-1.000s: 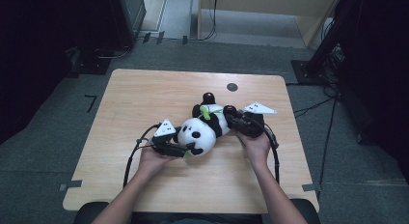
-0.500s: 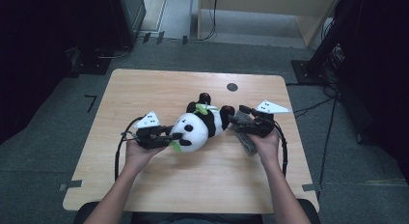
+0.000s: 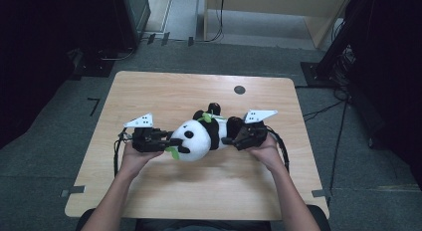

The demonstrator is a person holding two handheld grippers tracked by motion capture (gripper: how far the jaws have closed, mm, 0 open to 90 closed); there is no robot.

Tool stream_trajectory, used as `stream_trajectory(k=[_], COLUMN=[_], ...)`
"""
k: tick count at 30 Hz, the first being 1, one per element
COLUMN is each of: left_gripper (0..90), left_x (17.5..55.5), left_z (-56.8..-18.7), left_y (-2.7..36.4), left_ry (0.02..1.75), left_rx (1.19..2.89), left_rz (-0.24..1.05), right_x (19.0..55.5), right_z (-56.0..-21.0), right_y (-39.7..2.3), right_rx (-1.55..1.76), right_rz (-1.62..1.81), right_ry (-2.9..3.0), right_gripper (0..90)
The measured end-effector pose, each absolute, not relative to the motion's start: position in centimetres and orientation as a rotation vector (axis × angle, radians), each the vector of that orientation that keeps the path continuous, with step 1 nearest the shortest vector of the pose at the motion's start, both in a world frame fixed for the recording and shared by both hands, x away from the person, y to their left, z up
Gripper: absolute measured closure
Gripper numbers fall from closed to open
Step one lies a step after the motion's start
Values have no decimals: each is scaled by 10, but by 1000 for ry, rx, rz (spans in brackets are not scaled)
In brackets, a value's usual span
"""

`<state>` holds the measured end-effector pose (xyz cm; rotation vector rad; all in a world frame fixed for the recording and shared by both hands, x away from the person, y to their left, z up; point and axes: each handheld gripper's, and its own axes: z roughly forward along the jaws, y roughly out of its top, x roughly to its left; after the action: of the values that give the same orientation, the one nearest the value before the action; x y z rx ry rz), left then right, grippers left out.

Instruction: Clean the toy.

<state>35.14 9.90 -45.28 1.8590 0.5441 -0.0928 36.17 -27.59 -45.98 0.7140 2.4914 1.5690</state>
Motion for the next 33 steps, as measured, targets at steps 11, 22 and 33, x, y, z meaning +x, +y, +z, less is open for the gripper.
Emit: stream_trajectory(k=[11, 22, 33], left_gripper=[349, 164, 597], left_x=[352, 344, 339], left_z=[-459, -468, -460], left_y=[111, 86, 82], left_ry=[560, 494, 602], left_rx=[1850, 1955, 1888], left_rz=[48, 214, 238], right_x=[365, 365, 364], right_z=[-442, -437, -436], right_y=[-281, -284, -278], right_rx=[1049, 1167, 1141], right_rz=[1525, 1584, 1628], right_ry=[2455, 2415, 2416], right_gripper=[555, 558, 451])
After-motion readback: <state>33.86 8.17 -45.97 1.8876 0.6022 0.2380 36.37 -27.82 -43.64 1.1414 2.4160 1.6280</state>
